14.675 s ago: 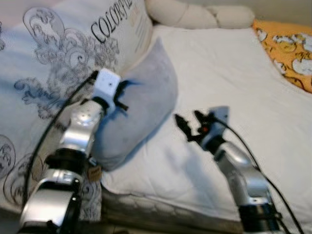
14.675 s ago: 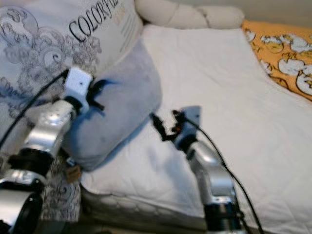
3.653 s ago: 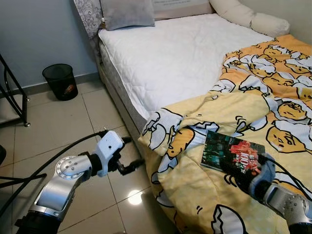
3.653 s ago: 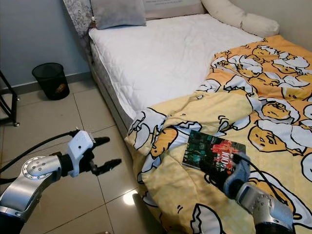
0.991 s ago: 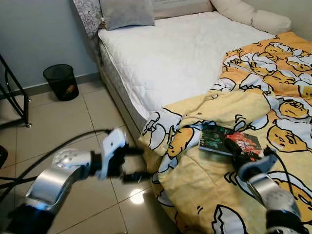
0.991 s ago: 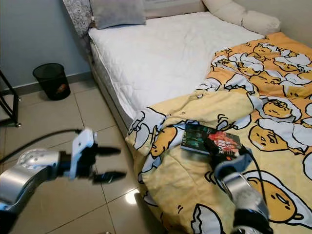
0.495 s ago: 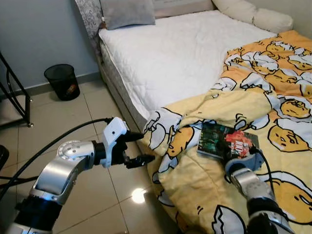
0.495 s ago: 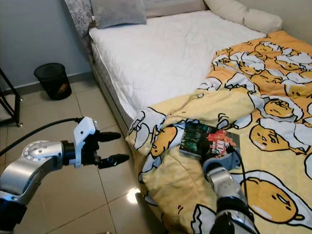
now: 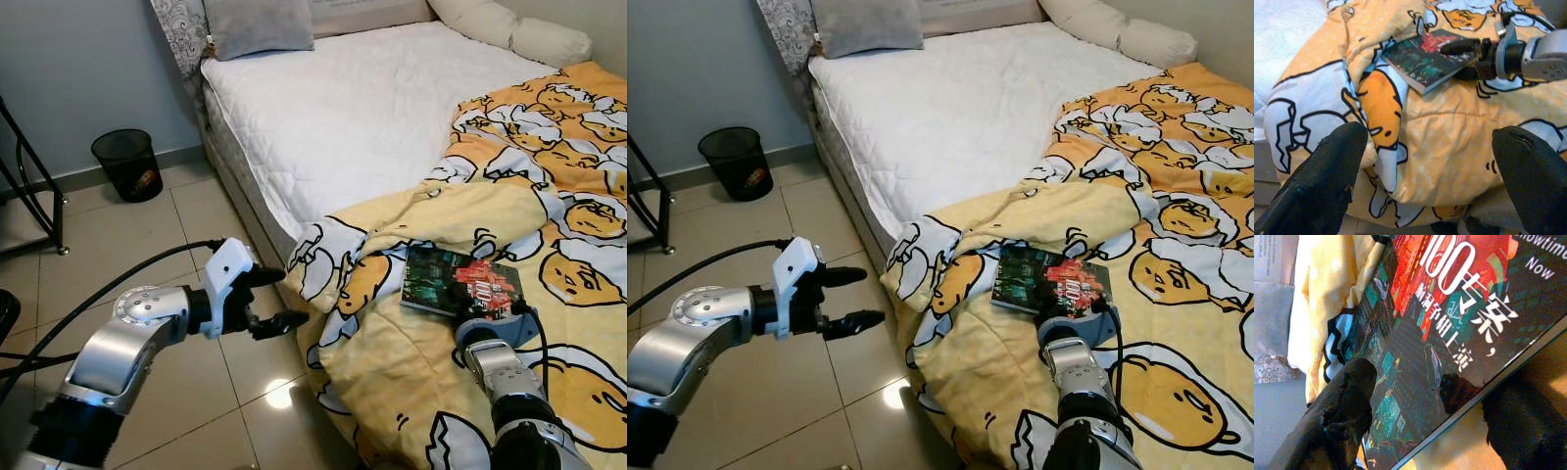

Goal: Clean up the room

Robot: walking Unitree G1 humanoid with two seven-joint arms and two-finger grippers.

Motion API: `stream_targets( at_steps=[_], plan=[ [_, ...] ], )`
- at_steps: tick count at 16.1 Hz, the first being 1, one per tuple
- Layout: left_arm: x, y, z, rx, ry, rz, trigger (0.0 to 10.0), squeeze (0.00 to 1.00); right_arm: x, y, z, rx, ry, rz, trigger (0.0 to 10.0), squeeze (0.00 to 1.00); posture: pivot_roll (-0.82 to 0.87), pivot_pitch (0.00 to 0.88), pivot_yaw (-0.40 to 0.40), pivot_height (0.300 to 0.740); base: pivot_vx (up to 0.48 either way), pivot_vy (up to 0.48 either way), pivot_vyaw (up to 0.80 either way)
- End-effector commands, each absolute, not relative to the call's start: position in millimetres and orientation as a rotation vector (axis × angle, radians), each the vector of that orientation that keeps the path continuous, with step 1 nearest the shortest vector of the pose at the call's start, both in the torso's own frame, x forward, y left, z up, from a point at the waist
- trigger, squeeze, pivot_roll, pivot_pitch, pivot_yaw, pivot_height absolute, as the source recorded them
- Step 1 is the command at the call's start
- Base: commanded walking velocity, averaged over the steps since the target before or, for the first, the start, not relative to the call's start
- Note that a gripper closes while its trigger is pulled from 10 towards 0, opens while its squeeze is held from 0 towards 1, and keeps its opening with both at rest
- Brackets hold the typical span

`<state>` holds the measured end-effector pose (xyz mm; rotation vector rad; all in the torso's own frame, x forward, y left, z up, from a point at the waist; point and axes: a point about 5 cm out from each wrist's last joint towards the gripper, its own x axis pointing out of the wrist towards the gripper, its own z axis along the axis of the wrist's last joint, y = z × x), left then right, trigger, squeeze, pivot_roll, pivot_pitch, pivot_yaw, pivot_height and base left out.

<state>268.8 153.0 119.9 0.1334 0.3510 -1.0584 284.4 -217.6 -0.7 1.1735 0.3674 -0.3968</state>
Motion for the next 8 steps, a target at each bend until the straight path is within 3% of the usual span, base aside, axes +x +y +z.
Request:
stream_targets(
  at_steps=[1, 2, 3, 8],
  plan=[
    [273.1, 153.9, 124.3, 0.142, 0.338, -1.036, 10.0, 0.49, 292.7, -218.9, 7.7, 1.179, 0.326, -0.383, 0.0, 0.00, -0.04, 0.000, 0.008, 0.740, 0.000, 0.000, 0.00],
    [275.7, 152.1, 126.9, 0.127, 0.311, -1.023, 10.0, 0.32, 293.2, -217.2, 7.5, 1.175, 0.327, -0.376, 0.0, 0.00, -0.04, 0.000, 0.009, 0.740, 0.000, 0.000, 0.00],
    [277.6, 150.2, 129.6, 0.114, 0.272, -1.016, 10.0, 0.00, 293.7, -216.1, 7.4, 1.170, 0.329, -0.371, 0.0, 0.00, -0.04, 0.000, 0.009, 0.740, 0.000, 0.000, 0.00],
    [269.3, 148.0, 118.5, 0.143, 0.342, -1.070, 10.0, 0.00, 294.1, -214.6, 6.6, 1.157, 0.335, -0.360, 0.0, 0.00, -0.04, 0.000, 0.013, 0.740, 0.000, 0.000, 0.00]
  ],
)
